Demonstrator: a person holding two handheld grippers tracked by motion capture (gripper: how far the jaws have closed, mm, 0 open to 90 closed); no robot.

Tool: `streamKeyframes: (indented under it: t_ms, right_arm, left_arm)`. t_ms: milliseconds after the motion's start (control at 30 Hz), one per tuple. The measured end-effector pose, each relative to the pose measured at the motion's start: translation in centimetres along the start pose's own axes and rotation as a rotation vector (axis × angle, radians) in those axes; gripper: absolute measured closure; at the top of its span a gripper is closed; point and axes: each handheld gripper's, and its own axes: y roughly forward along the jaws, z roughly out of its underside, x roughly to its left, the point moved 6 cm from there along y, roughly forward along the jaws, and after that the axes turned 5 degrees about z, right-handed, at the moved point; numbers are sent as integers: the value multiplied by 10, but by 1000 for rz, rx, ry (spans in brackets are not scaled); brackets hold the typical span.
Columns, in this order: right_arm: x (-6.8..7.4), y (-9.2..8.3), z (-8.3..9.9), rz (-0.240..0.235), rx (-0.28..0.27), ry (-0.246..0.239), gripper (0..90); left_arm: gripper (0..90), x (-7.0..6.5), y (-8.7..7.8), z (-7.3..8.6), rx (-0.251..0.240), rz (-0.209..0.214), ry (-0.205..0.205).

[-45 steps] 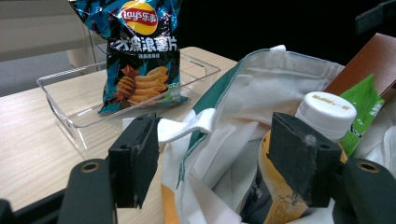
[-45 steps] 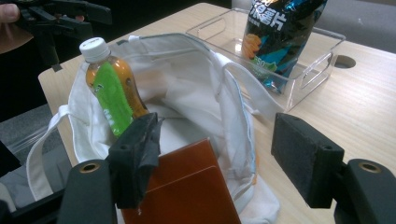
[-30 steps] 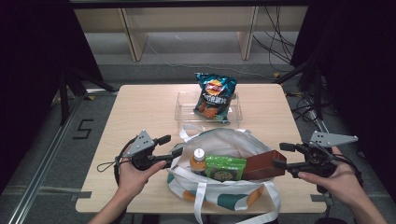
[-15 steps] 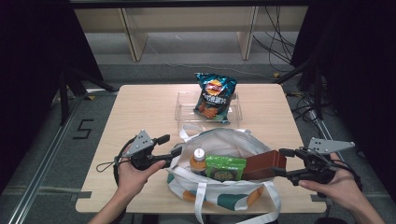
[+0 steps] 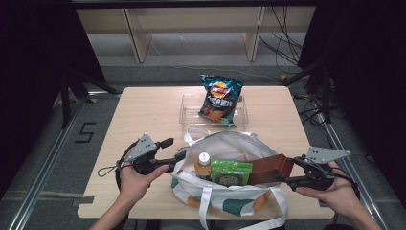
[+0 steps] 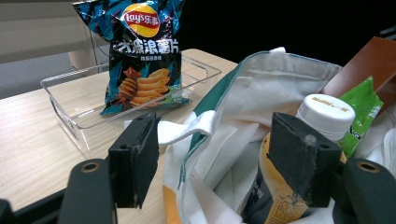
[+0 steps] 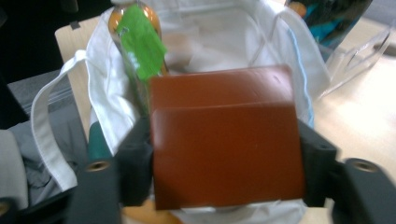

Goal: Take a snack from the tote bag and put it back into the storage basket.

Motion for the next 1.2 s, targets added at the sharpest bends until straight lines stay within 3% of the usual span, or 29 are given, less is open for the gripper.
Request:
streamKeyframes:
  t_ms: [67,200,500,533,667,833,967,1067,1200]
  right_arm:
    - [2,-1,-2,-1,25,6,389]
    - [4,1,-12,1,19,-19,390]
    - [3,9,-43,-1,9,11,388]
    - [2,10,-45,-2,29,4,388]
    - [0,17,-51,4,8,-4,388]
    - [-1,26,-52,8,42,44,389]
    - [-2,21,-59,10,108,76,394]
    - [-5,16,-63,11,103,76,395]
    - [-5,15,-63,6,138,71,395]
  left_arm:
    - [329,0,1,1,3,2,-1]
    - [329,0,0,0,0,2,1]
    - [328,1,-1,0,0,0,3]
    - [328,1,-1,0,0,0,4]
    - [328,1,0,0,-3,1,-1]
    - [328,1,-1,0,-1,1,4]
    - [328,1,-2,0,-1,0,5]
    - [328,2,-1,0,0,1,6]
    - [328,1,-1,0,0,1,5]
